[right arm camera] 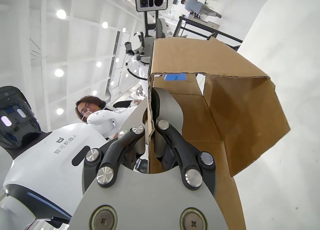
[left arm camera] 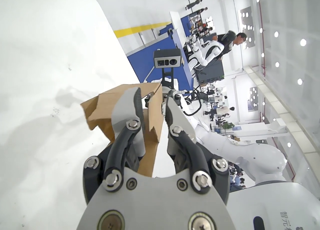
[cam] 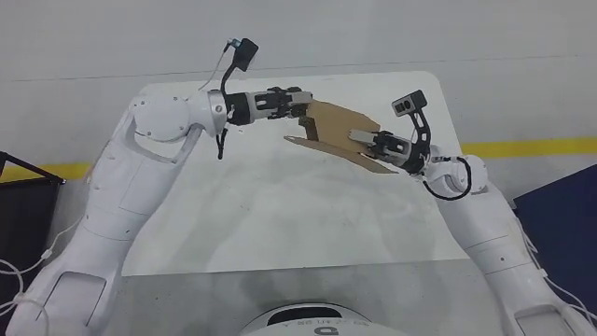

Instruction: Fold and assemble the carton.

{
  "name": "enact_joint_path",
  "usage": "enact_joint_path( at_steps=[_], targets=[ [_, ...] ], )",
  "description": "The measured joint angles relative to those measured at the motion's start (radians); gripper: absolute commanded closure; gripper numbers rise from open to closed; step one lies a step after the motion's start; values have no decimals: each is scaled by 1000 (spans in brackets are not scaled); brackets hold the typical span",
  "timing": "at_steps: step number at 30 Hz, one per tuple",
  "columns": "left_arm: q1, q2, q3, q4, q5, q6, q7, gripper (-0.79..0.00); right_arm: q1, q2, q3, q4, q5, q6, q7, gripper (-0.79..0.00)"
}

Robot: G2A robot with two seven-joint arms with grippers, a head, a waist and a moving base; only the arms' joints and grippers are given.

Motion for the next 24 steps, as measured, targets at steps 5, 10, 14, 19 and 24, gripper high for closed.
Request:
enact_joint_path(
  at_steps=[5,10,14,19,24],
  targets=[
    [120,35,-177,-49,-13,19,14,-785,-2,-9,5,45,115,-4,3,0],
    [252,57,-308,-160,-24,37,3,-785,-4,-25,-6,91,312,27,40,0],
    [314,67,-314,-255,14,45,-56,-785,6,-43,-30,128,469,76,110,0],
    [307,66,-231,-306,73,68,-92,-785,21,-58,-53,156,506,79,168,0],
    [257,53,-142,-284,70,74,-46,-785,22,-66,-64,160,483,68,197,0]
  ],
)
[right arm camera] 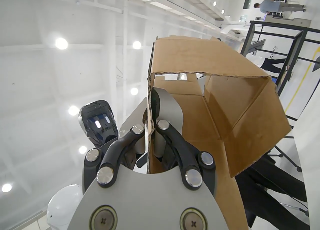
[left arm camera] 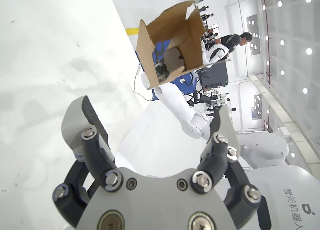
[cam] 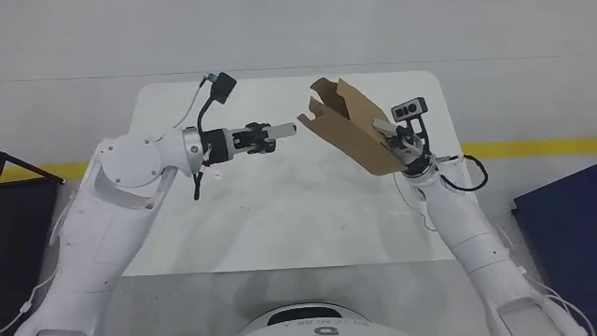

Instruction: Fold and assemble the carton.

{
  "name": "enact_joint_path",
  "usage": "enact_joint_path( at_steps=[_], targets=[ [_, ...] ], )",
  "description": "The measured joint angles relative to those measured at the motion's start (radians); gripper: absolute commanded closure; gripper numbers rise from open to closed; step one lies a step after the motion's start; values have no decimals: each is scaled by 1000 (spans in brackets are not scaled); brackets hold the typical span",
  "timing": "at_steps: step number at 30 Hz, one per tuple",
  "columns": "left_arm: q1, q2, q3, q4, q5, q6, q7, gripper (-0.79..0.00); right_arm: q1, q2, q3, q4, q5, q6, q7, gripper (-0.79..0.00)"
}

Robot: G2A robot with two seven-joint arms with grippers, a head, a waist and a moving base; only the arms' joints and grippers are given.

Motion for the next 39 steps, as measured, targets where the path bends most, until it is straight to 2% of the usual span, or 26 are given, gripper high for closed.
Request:
enact_joint_path(
  at_steps=[3,11,23,28,32,39],
  targets=[
    [-35,-6,44,27,11,24,17,-785,-11,-2,4,-6,-7,-4,10,0],
    [-146,-24,170,118,58,90,-24,-785,-52,0,44,-43,-29,-6,30,0],
    [-238,-53,287,181,61,127,8,-785,-102,1,91,-103,-60,0,34,0],
    [-266,-63,317,199,55,137,21,-785,-107,-2,93,-120,-80,-4,27,0],
    [-269,-62,300,206,50,148,34,-785,-110,-4,100,-123,-95,-6,20,0],
    [-285,-62,329,201,96,163,-29,-785,-108,-8,105,-121,-107,-1,15,0]
  ],
)
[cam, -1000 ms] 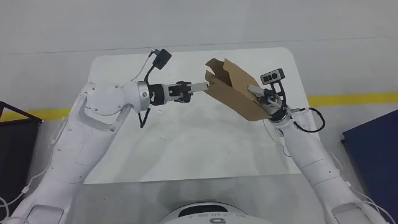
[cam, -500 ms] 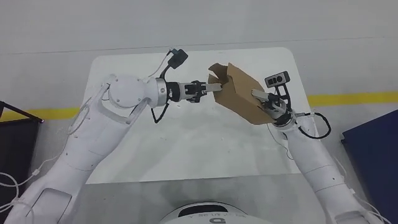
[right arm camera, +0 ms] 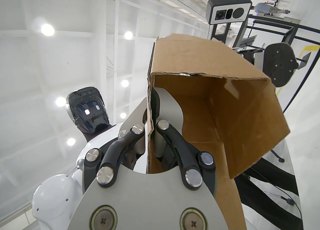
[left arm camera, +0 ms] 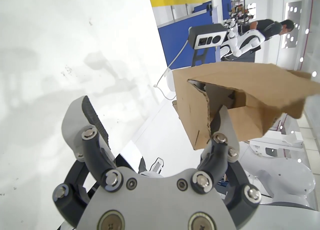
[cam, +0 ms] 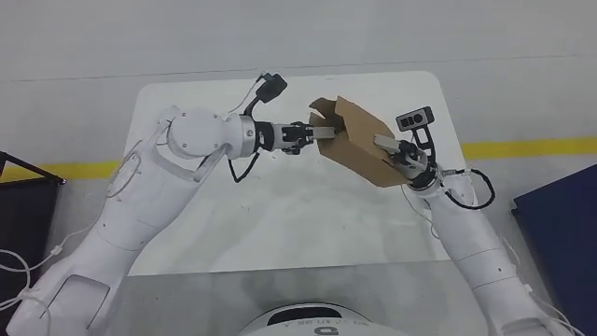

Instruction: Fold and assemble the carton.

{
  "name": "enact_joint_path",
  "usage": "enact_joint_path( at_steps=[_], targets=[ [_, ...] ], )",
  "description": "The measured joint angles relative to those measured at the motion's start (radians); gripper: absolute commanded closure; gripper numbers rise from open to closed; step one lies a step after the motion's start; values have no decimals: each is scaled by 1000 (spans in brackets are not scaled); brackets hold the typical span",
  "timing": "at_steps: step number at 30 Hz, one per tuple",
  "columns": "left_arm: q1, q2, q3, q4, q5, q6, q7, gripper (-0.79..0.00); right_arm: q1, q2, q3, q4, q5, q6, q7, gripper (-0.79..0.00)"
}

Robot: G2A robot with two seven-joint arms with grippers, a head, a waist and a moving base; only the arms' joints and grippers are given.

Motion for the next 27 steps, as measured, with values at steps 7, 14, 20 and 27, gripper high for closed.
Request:
enact_joint_path(
  at_steps=[7,14,20,27],
  targets=[
    [1,-1,-37,4,-38,-16,50,-785,4,-4,9,9,12,7,0,0],
    [92,28,-199,-60,-91,-24,75,-785,4,-13,28,48,129,59,36,0],
    [187,49,-282,-111,-85,-24,55,-785,8,-29,20,87,299,150,127,0],
    [166,40,-216,-126,-98,-37,47,-785,34,-49,-1,139,383,192,176,0]
  ],
)
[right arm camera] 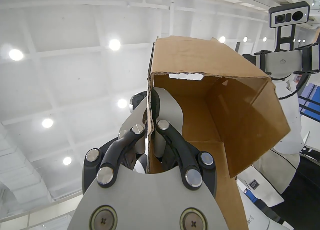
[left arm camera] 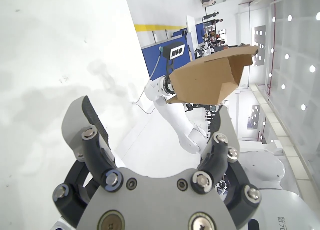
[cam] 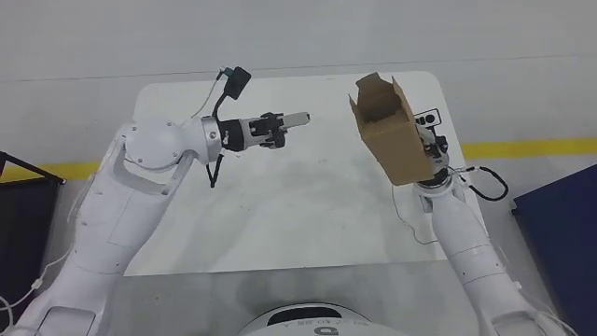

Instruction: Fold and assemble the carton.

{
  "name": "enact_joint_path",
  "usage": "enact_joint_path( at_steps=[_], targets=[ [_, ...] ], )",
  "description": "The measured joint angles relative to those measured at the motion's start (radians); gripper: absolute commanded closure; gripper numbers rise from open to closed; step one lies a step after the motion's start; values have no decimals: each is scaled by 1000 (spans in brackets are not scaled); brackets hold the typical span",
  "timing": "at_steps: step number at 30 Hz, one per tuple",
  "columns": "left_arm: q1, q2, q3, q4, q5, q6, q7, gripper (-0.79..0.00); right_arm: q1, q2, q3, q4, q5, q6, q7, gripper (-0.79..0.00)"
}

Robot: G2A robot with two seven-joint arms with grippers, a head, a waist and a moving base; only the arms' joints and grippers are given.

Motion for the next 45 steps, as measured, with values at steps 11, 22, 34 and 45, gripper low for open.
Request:
enact_joint_path(
  at_steps=[11,22,34,45],
  targets=[
    [-140,-29,113,87,-21,1,6,-785,22,-14,-1,26,-40,3,14,0],
    [-245,-63,222,179,-37,-10,0,-785,24,-23,6,21,-94,-2,19,0],
    [-328,-100,340,246,-15,7,-23,-785,10,-31,9,2,-146,-17,24,0],
    [-310,-87,258,191,-5,34,14,-785,-1,-36,29,7,-158,-14,27,0]
  ],
)
